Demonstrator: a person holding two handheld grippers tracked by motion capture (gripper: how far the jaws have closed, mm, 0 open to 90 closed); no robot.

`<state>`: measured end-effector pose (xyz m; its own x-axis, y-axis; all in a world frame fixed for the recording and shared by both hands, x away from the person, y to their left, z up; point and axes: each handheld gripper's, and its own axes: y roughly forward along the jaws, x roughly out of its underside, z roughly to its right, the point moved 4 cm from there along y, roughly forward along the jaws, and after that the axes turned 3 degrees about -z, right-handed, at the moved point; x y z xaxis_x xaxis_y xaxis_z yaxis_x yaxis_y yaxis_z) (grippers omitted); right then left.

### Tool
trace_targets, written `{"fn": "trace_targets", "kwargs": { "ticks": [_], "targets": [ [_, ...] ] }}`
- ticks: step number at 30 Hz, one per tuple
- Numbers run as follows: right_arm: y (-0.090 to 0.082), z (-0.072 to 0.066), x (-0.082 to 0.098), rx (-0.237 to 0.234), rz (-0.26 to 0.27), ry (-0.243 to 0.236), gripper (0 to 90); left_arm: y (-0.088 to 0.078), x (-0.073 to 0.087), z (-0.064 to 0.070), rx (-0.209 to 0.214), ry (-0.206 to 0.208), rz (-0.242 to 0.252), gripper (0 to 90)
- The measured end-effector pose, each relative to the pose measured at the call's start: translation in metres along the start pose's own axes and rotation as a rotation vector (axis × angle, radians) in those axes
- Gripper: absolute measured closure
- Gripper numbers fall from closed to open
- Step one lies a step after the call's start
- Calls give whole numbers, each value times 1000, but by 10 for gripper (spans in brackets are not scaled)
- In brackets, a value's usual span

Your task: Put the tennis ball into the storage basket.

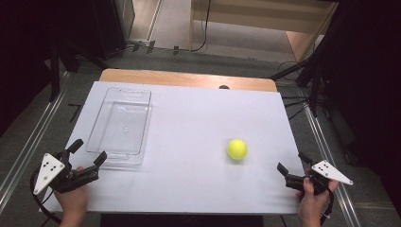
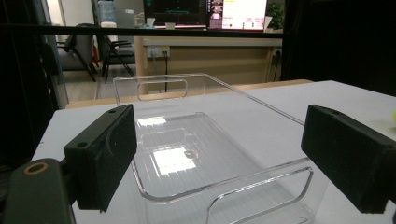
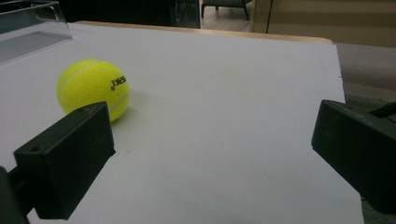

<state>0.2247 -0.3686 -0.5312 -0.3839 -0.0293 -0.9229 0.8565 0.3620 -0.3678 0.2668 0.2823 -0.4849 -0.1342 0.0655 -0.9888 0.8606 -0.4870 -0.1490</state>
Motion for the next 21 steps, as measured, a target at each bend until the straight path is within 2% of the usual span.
{"fn": "trace_targets", "kwargs": {
  "ticks": [3, 7, 15, 17, 21],
  "targets": [
    [0, 0, -1, 17, -3, 5, 0, 0, 0, 1, 0, 4, -1, 111],
    [0, 1, -3, 7, -4, 4, 0, 0, 0, 0, -3, 1, -1, 110],
    [1, -2, -15, -45, -24, 18, 0, 0, 1, 2, -3, 8, -3, 111],
    [2, -3, -19, -66, -34, 13, 0, -1, 1, 2, -2, 8, -3, 110],
    [6, -8, -27, -63, -76, -17, 0, 0, 1, 2, -2, 9, -3, 111]
  ]
}}
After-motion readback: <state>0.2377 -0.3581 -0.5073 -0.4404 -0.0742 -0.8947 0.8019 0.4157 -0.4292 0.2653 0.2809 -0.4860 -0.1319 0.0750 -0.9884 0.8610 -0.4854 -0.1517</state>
